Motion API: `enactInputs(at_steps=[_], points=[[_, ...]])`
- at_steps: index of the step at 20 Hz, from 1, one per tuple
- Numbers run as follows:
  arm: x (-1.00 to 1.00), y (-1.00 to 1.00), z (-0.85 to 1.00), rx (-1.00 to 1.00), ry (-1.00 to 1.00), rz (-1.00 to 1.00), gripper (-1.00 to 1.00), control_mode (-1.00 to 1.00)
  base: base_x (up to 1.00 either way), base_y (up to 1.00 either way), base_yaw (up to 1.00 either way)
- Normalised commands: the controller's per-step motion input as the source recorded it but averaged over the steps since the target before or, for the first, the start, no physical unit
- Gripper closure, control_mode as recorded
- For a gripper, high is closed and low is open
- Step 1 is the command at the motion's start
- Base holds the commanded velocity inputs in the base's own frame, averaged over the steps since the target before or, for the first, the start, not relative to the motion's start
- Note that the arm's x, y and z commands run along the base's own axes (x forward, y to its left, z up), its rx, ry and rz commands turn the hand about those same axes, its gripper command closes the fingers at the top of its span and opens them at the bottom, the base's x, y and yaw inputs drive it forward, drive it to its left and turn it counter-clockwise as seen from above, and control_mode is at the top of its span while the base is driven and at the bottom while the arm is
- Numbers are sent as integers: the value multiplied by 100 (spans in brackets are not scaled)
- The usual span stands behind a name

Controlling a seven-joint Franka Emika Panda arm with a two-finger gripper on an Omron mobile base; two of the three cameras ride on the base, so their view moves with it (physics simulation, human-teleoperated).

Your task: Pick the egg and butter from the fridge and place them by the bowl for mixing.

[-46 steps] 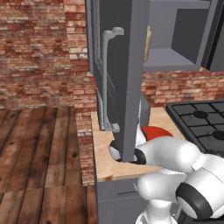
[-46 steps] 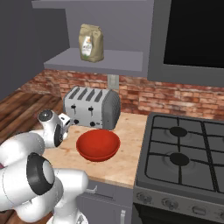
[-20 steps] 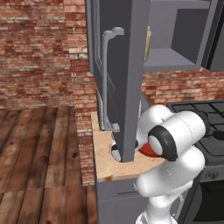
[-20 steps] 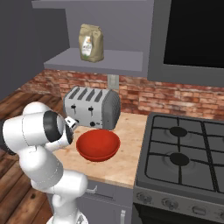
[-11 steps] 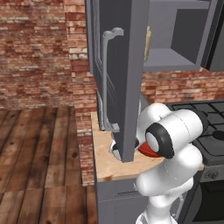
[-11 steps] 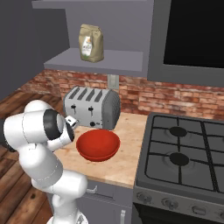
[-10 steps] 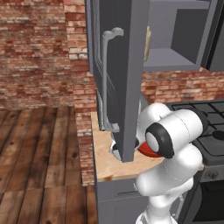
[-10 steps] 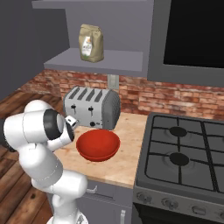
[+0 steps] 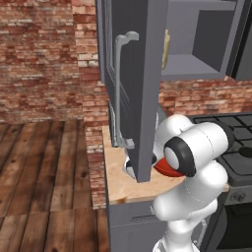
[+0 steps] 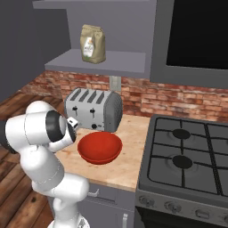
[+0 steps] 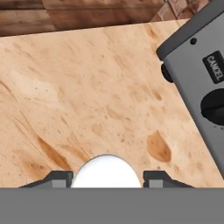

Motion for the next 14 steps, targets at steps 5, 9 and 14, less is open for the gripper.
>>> enactInputs(at_steps=[5, 9, 14], points=[[0, -6, 11, 0, 6, -1, -100, -100, 0, 0, 0], [0, -1, 22, 0, 5, 0, -100, -100, 0, 0, 0], [0, 0, 37, 0, 3, -1, -100, -100, 0, 0, 0]])
